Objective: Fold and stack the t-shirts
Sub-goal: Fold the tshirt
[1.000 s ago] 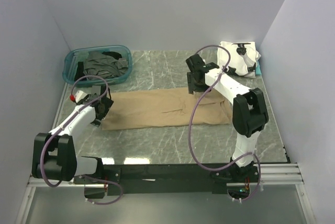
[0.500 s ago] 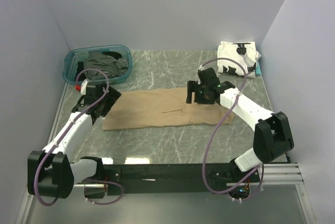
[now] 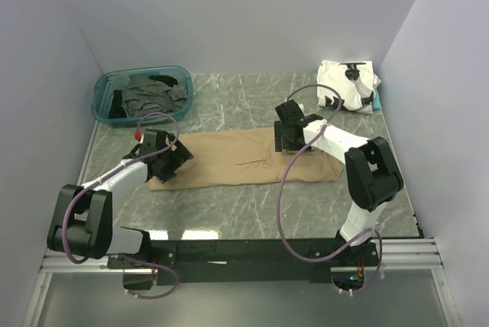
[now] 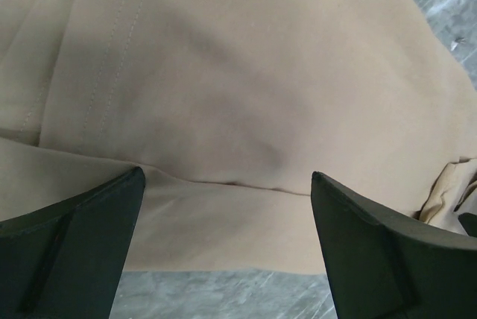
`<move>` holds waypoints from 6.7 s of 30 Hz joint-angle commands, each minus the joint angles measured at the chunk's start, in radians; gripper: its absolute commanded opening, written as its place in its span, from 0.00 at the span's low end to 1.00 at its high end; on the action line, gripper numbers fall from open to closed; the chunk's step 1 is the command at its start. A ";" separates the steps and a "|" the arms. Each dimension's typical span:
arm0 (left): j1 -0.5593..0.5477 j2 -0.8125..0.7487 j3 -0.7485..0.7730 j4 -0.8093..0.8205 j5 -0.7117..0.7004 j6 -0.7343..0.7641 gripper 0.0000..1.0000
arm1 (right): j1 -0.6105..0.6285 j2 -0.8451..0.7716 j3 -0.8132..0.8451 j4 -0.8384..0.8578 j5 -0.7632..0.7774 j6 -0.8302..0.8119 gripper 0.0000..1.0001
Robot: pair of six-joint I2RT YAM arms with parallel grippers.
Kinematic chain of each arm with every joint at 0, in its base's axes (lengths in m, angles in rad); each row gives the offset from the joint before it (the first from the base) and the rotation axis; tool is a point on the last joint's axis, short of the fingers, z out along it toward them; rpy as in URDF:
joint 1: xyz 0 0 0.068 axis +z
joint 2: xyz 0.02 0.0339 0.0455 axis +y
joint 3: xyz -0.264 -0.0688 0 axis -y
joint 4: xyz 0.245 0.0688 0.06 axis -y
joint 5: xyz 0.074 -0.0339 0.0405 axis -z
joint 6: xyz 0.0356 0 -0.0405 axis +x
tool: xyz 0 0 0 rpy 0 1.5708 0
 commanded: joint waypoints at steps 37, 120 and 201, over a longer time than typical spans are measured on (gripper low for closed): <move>-0.002 -0.023 -0.030 -0.070 -0.157 0.098 1.00 | -0.139 0.284 0.401 -0.037 0.249 -0.177 0.25; -1.059 0.135 0.159 -0.018 -0.206 -0.433 0.99 | -0.111 0.835 1.256 -0.011 -0.276 -0.251 0.96; -0.700 -0.625 -0.116 -0.506 -0.362 -0.369 1.00 | 0.775 -0.536 -0.382 -0.132 -0.067 0.410 0.82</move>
